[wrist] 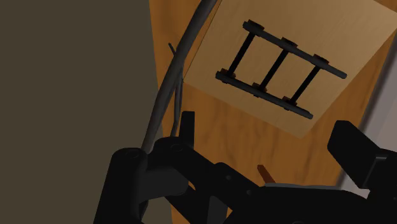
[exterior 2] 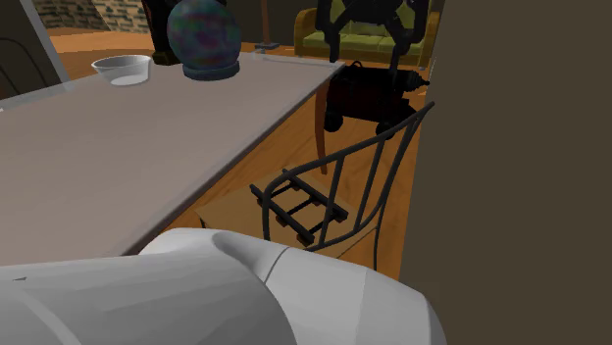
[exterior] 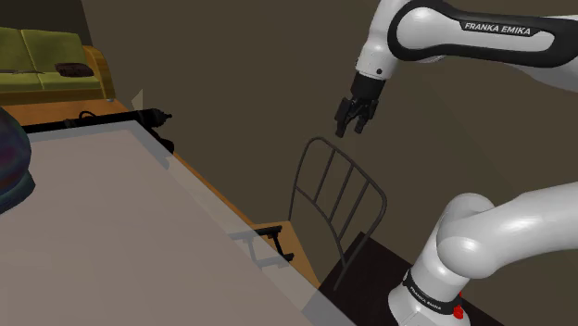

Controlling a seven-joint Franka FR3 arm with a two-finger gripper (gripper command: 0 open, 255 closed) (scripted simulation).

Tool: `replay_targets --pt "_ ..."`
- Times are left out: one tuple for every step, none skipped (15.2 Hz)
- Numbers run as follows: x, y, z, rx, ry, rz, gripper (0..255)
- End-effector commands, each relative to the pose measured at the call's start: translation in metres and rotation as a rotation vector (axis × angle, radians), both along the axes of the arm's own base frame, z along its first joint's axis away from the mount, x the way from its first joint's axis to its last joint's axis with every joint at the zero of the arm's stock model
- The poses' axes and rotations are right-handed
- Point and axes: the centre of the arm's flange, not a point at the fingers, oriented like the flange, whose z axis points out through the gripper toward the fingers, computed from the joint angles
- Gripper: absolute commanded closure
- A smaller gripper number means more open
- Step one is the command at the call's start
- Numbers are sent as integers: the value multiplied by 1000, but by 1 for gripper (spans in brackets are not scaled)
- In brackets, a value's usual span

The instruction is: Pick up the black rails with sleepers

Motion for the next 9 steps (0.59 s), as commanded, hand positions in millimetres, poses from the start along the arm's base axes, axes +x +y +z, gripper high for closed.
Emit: replay_targets --pt "0 0 0 0 0 0 0" --pt "4 6 -11 -2 0 -9 0" --pt "7 12 -23 -4 1 -19 0" --pt "11 18 -34 -6 1 -28 0" --pt "15 23 -46 -8 1 -38 0" --pt "19 29 -57 -10 2 -47 0" --pt "23 35 -69 -12 2 -57 0" --pt "27 41 -80 -14 2 -66 0" --pt "31 46 -92 -16 2 -75 0"
